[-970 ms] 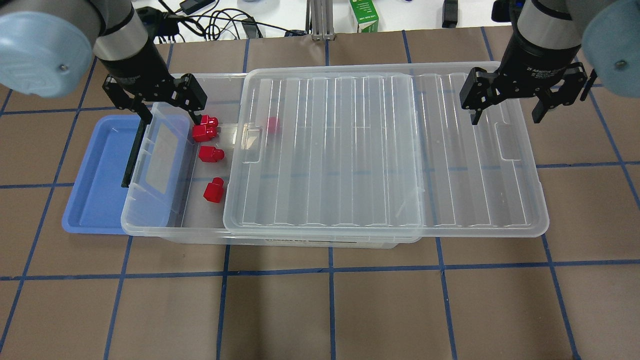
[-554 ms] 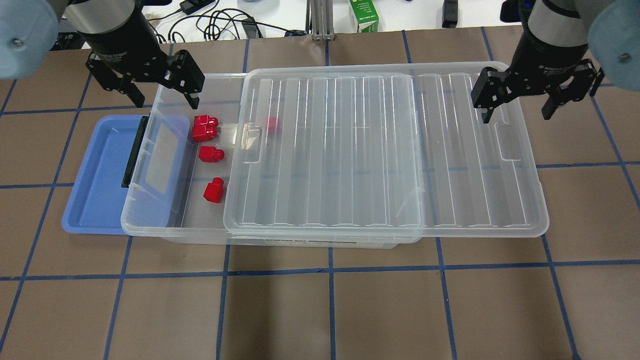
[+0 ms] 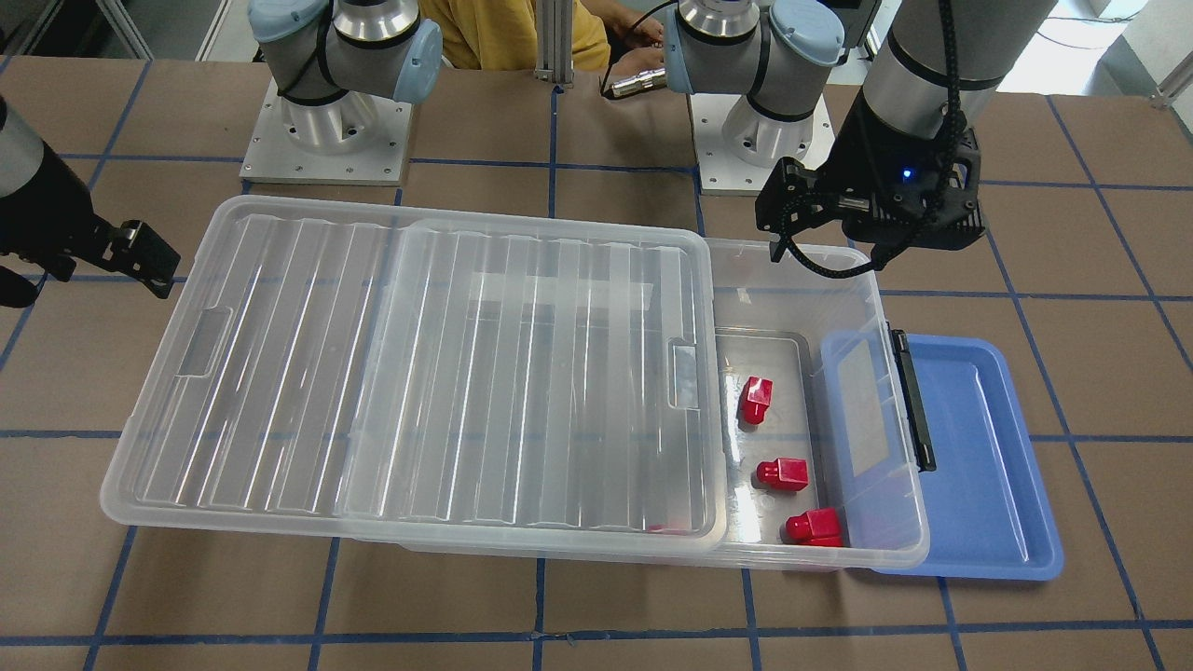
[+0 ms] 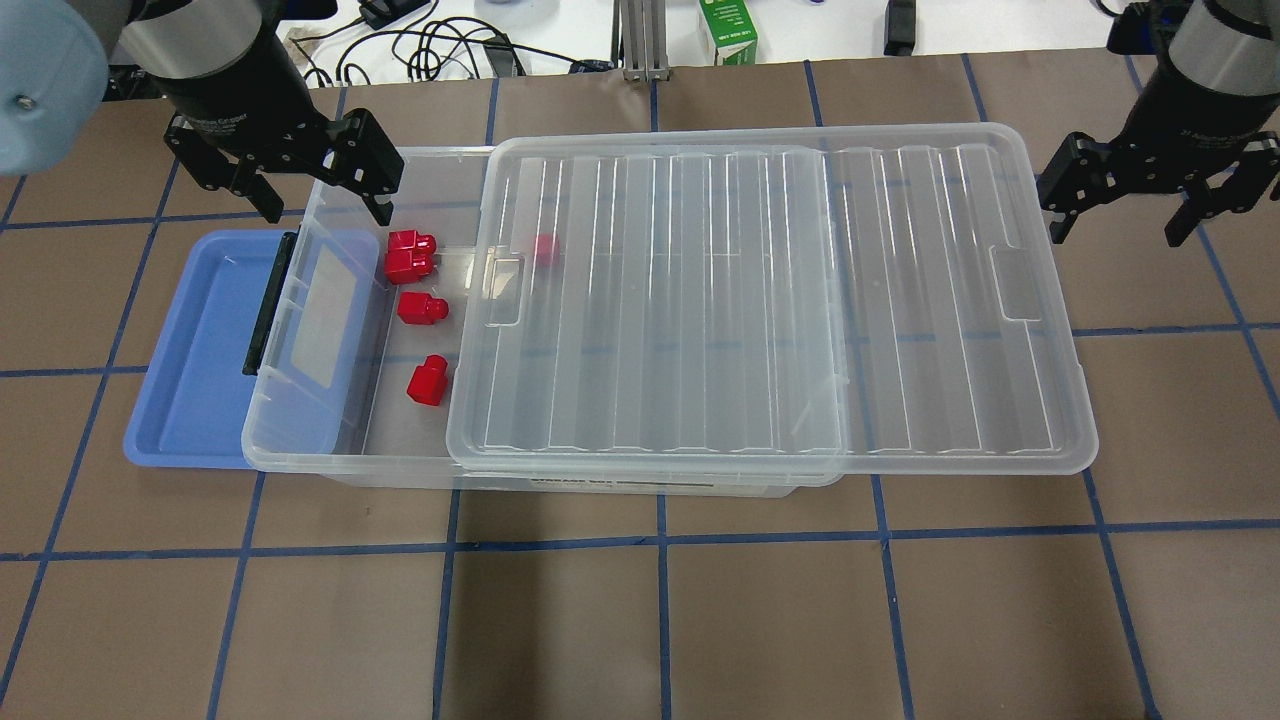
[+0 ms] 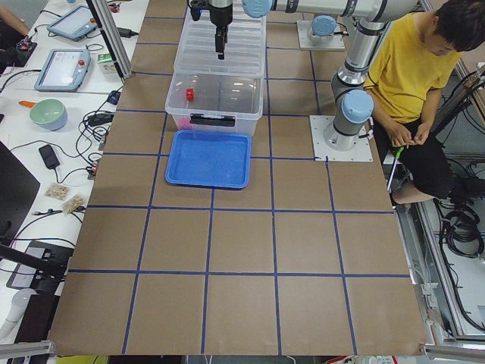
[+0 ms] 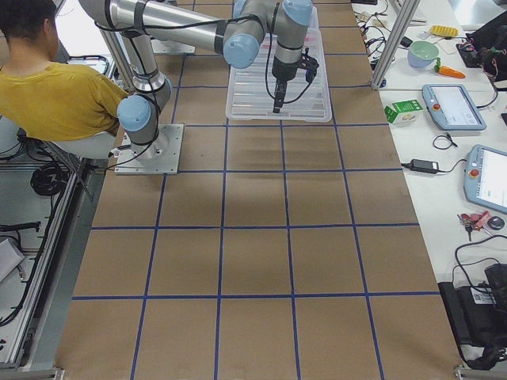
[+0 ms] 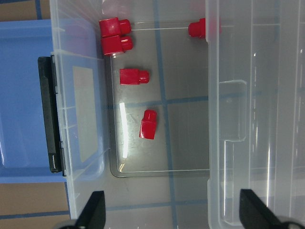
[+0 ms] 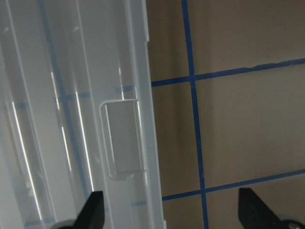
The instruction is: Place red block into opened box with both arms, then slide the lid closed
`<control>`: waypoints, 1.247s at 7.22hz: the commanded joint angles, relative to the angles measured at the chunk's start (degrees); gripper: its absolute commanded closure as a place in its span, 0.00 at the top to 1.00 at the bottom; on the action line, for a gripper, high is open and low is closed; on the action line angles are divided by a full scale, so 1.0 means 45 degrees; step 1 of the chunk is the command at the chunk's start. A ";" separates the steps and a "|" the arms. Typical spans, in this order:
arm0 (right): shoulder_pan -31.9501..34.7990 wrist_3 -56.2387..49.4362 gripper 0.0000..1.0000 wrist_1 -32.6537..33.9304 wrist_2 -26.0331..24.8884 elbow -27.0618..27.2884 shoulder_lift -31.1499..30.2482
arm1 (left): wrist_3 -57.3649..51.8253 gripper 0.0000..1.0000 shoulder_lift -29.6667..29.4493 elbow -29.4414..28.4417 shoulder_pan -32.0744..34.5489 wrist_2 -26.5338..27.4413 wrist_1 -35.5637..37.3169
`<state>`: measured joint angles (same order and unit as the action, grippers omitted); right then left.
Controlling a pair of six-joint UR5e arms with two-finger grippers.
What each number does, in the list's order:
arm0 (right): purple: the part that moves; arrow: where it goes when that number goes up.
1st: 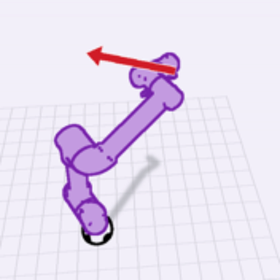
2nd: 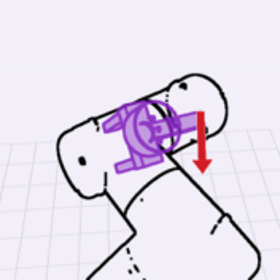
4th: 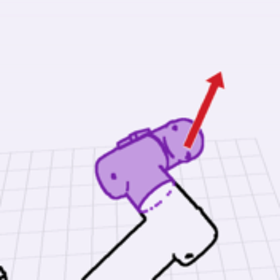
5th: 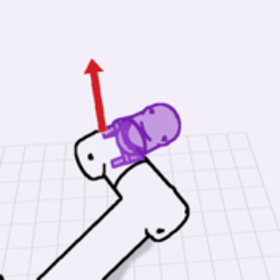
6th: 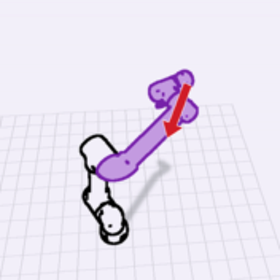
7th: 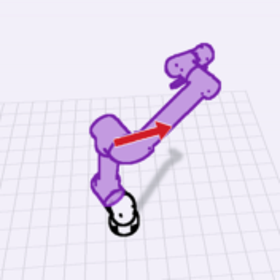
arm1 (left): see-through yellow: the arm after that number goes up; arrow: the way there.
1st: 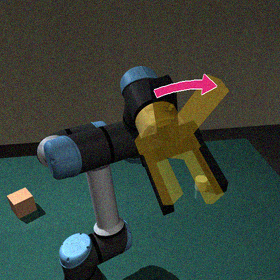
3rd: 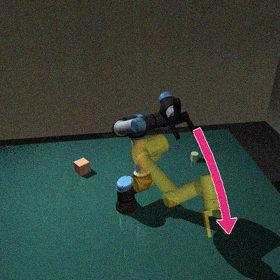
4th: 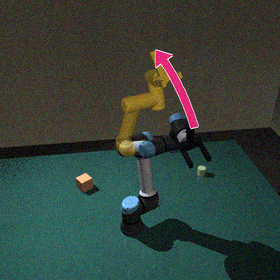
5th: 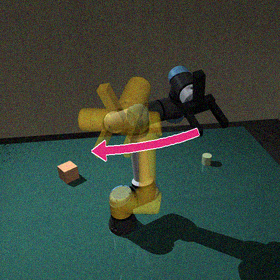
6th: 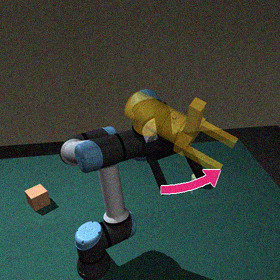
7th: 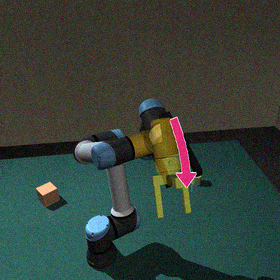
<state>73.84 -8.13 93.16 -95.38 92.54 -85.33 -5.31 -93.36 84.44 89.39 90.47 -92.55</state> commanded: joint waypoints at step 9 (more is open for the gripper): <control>-0.0940 -0.1515 1.00 0.2166 0.0005 0.1760 0.0836 | 0.0106 1.00 0.0062 -0.0131 -0.0041 0.0267 -0.0019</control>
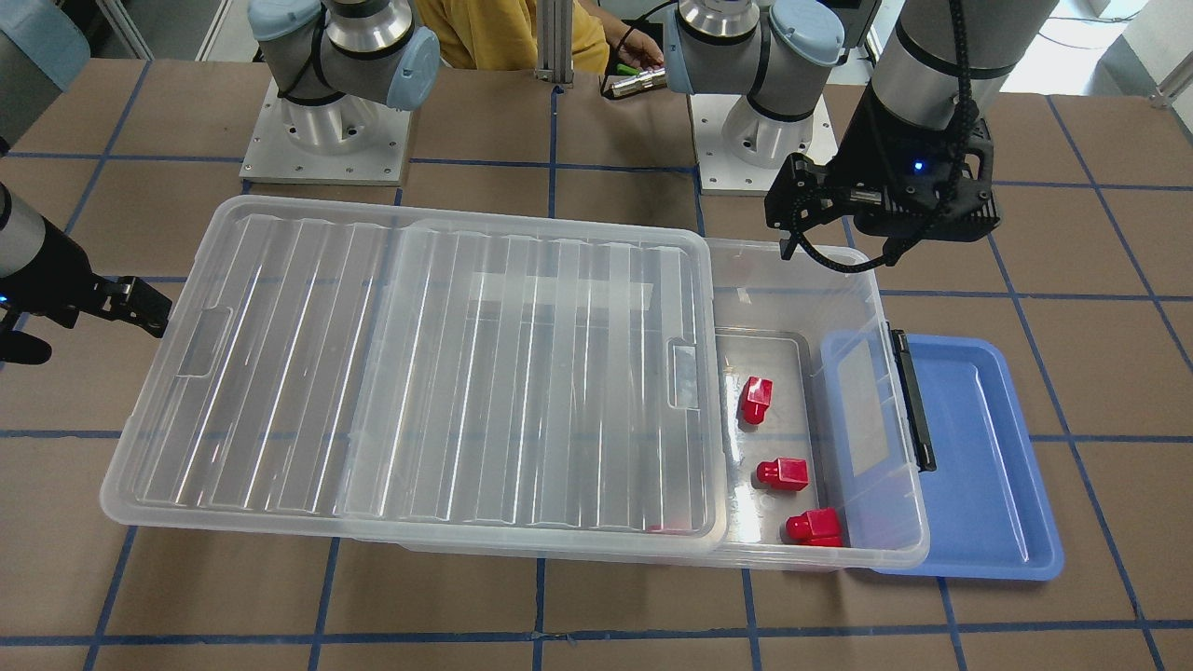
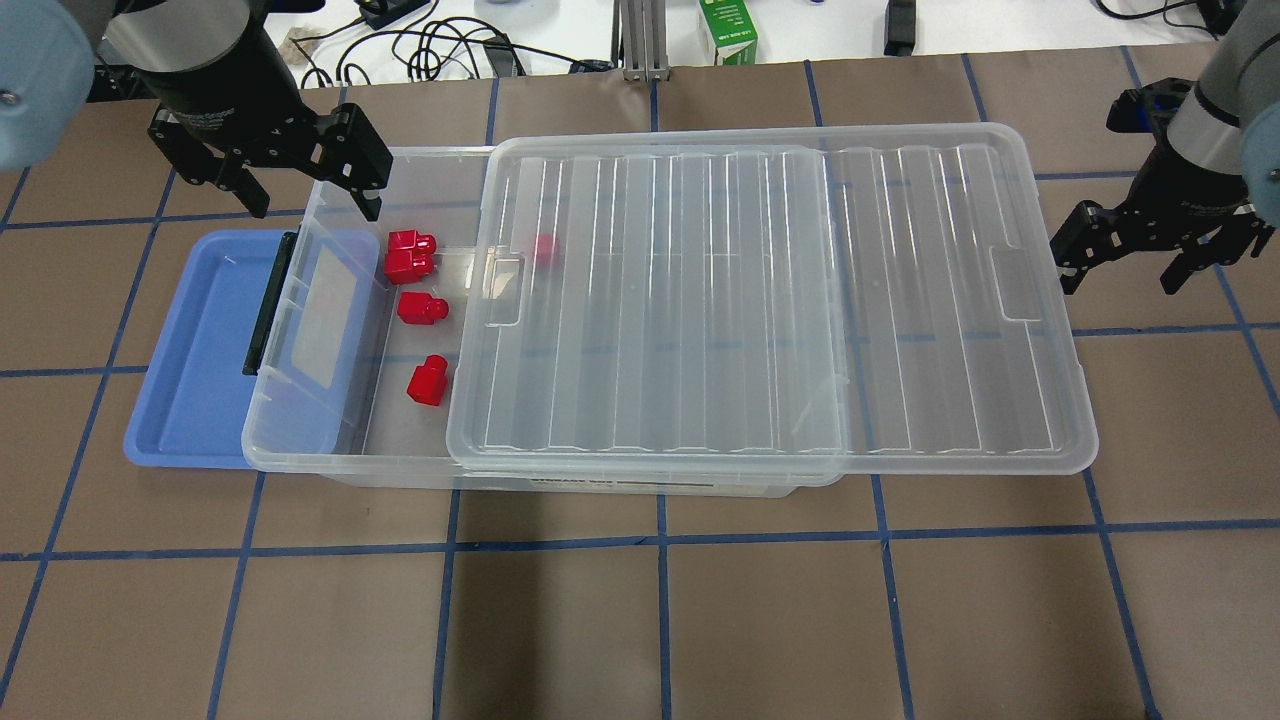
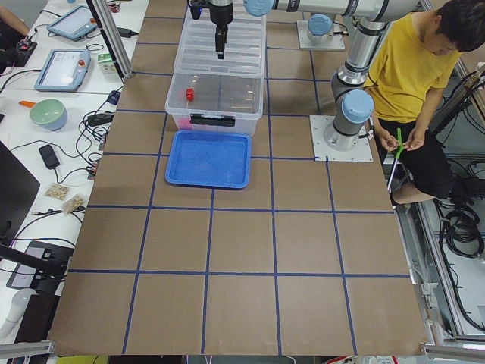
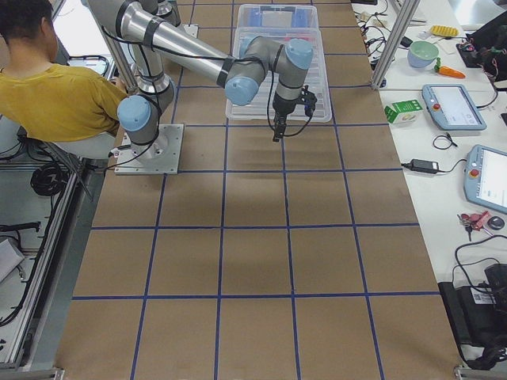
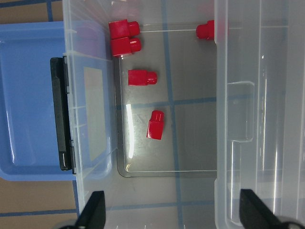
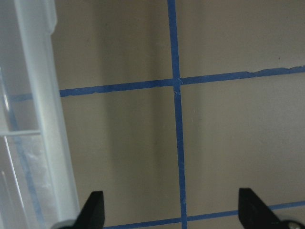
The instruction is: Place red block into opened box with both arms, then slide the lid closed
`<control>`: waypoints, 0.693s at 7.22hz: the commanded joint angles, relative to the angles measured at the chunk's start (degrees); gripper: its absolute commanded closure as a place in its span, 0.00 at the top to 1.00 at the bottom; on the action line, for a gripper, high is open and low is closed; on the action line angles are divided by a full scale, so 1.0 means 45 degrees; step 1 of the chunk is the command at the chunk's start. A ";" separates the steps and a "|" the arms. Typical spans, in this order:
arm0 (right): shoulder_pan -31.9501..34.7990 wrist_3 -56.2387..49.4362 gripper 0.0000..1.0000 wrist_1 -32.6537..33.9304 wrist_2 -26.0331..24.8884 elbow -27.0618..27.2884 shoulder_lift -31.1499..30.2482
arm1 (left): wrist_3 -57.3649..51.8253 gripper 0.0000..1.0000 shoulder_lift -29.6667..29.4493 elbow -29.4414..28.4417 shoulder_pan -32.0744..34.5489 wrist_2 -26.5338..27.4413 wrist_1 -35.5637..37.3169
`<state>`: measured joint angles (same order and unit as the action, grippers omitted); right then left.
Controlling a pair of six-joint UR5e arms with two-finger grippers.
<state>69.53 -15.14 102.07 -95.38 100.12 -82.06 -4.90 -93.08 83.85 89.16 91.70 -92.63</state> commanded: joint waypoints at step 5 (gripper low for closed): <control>0.0754 0.0102 1.00 0.0694 0.0316 0.0056 0.0090 | 0.0014 1.00 0.0020 0.0077 0.0011 0.0033 -0.0003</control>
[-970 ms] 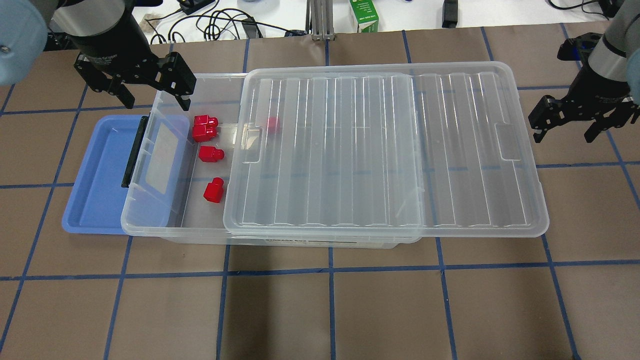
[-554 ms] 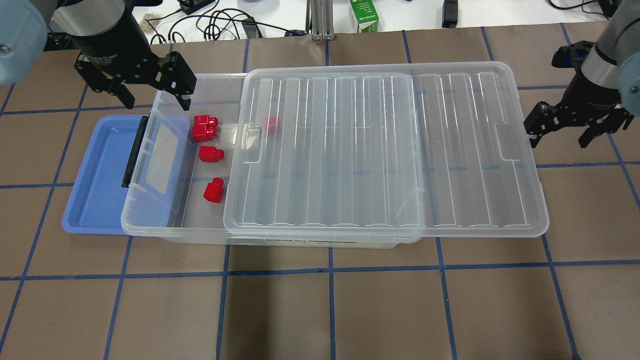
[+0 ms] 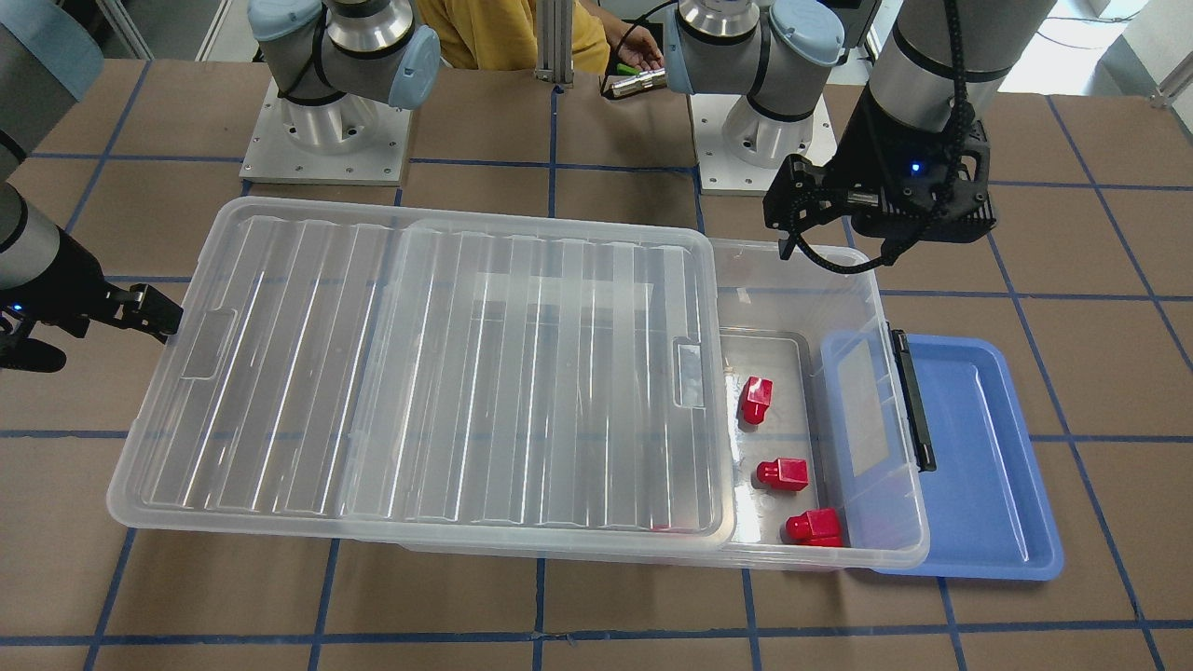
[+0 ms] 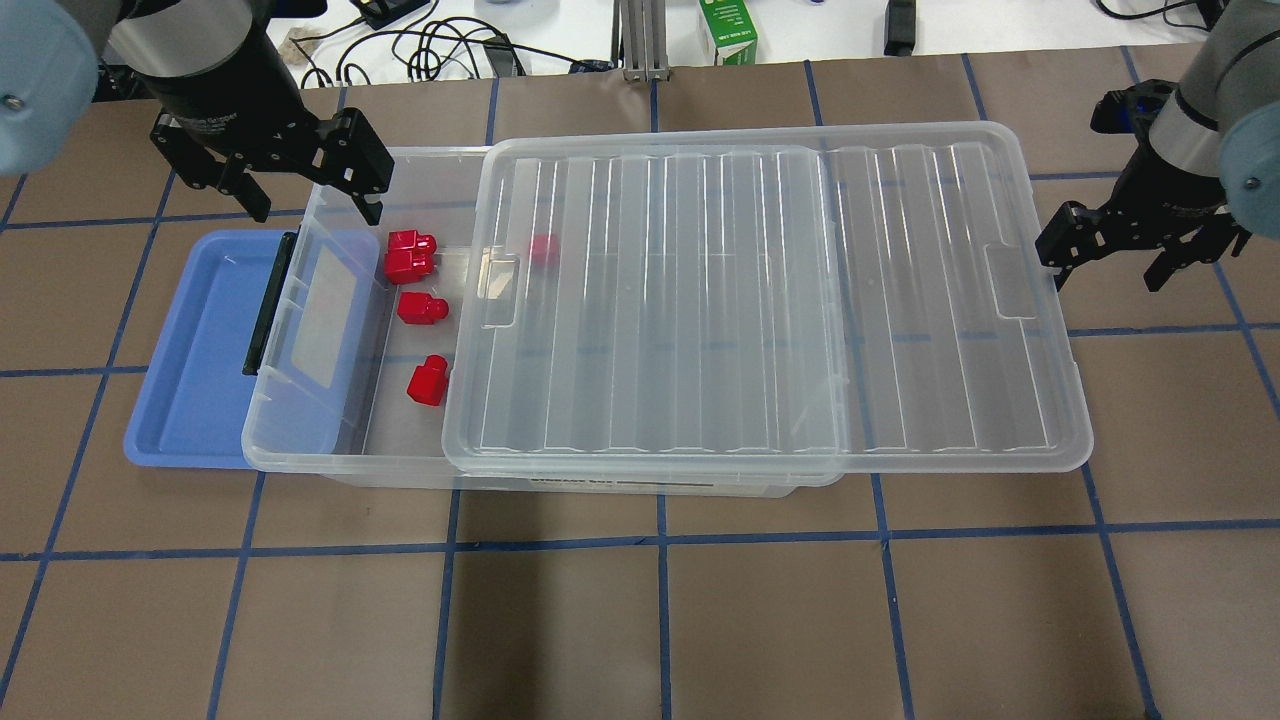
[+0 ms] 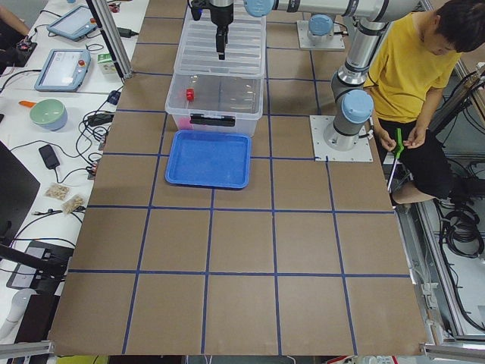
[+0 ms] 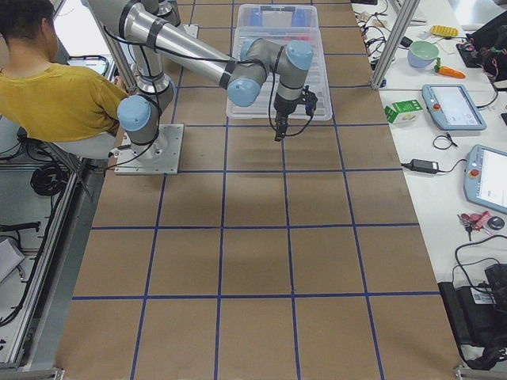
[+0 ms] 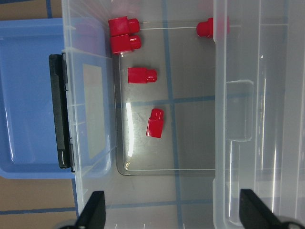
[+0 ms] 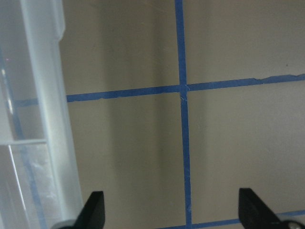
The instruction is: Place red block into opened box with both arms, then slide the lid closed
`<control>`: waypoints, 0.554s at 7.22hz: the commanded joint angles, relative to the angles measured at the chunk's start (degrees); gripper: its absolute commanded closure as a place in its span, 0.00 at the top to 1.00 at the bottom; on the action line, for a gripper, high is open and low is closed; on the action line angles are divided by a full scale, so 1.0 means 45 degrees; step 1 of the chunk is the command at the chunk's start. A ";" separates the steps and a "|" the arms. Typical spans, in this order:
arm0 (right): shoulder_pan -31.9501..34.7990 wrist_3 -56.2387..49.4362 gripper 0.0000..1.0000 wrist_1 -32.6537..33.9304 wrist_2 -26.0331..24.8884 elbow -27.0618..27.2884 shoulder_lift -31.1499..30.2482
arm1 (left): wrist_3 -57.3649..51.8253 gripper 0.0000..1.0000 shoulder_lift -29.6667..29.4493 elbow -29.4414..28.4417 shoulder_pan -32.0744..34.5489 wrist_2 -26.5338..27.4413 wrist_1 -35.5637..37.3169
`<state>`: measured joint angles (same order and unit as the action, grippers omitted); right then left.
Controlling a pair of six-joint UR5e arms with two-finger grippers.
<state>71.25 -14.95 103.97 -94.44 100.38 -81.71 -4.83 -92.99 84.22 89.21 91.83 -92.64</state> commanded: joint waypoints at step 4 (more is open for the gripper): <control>0.1449 0.0157 1.00 0.0936 0.0109 -0.0001 0.0190 | 0.0000 1.00 0.0001 -0.0005 0.0000 0.0003 0.0000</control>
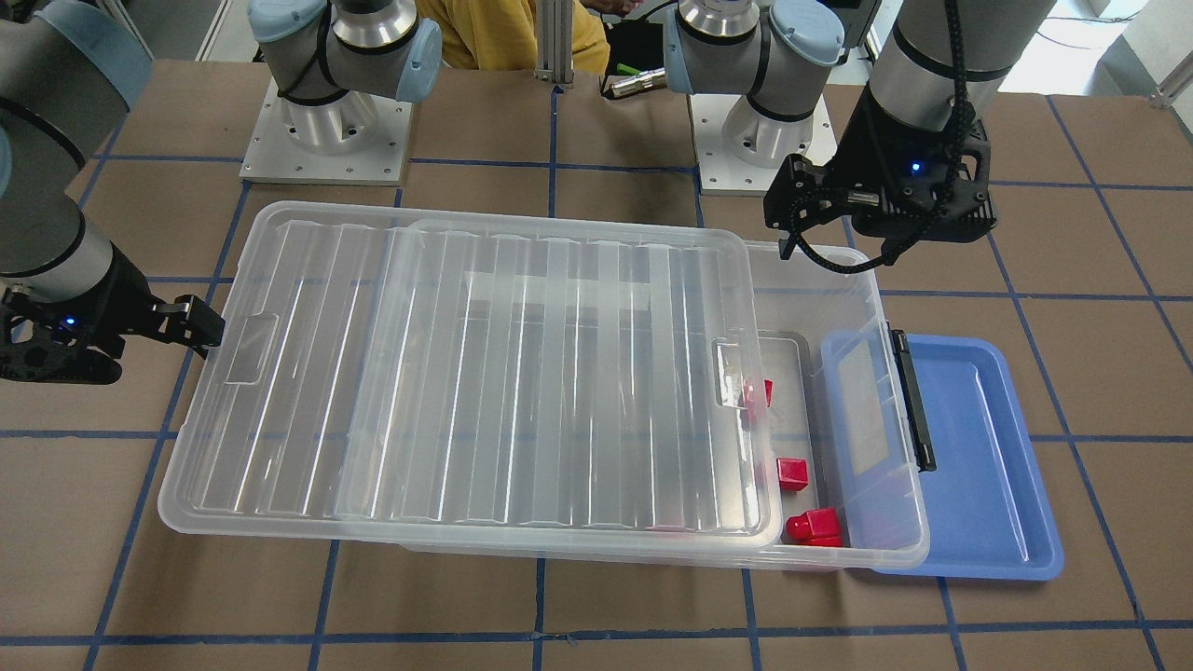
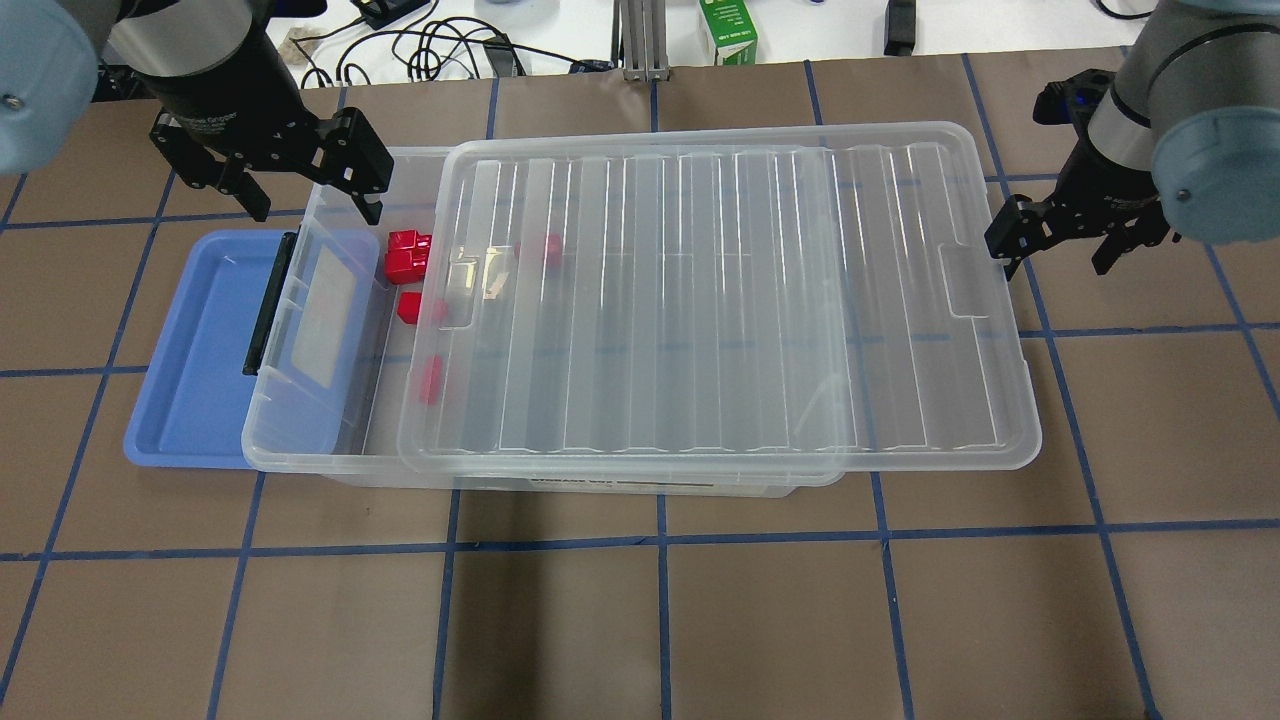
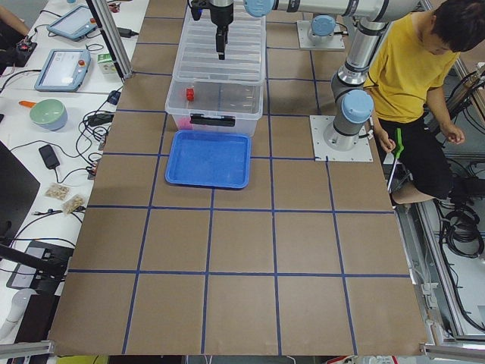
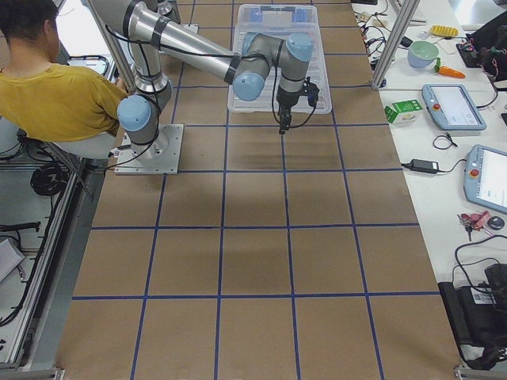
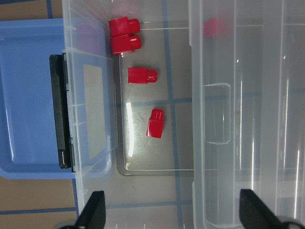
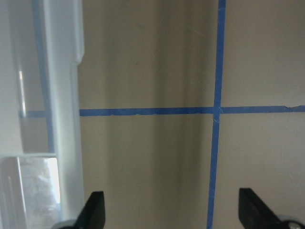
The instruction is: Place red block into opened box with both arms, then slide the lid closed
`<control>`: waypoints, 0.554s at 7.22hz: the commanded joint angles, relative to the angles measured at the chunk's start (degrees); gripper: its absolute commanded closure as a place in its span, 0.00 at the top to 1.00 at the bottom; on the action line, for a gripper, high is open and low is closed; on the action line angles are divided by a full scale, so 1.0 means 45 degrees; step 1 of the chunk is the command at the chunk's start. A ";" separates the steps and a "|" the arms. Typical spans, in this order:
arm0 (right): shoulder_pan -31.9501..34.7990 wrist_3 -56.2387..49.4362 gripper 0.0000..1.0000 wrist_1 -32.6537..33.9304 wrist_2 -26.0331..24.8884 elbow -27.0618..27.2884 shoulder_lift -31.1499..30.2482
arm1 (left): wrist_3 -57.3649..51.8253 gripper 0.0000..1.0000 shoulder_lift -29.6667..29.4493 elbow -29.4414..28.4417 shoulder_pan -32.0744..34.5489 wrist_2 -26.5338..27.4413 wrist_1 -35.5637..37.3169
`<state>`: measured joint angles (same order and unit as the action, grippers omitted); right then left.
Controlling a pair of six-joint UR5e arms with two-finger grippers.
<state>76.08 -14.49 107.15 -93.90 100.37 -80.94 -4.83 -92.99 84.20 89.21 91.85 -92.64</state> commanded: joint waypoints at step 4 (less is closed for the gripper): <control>0.1156 0.0055 1.00 0.0427 0.0008 0.0000 0.0075 | 0.0000 1.00 0.0000 -0.0039 -0.0019 0.0000 0.0000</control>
<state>79.95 -14.25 108.72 -93.87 100.37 -80.79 -4.83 -92.99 84.06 89.16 91.85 -92.64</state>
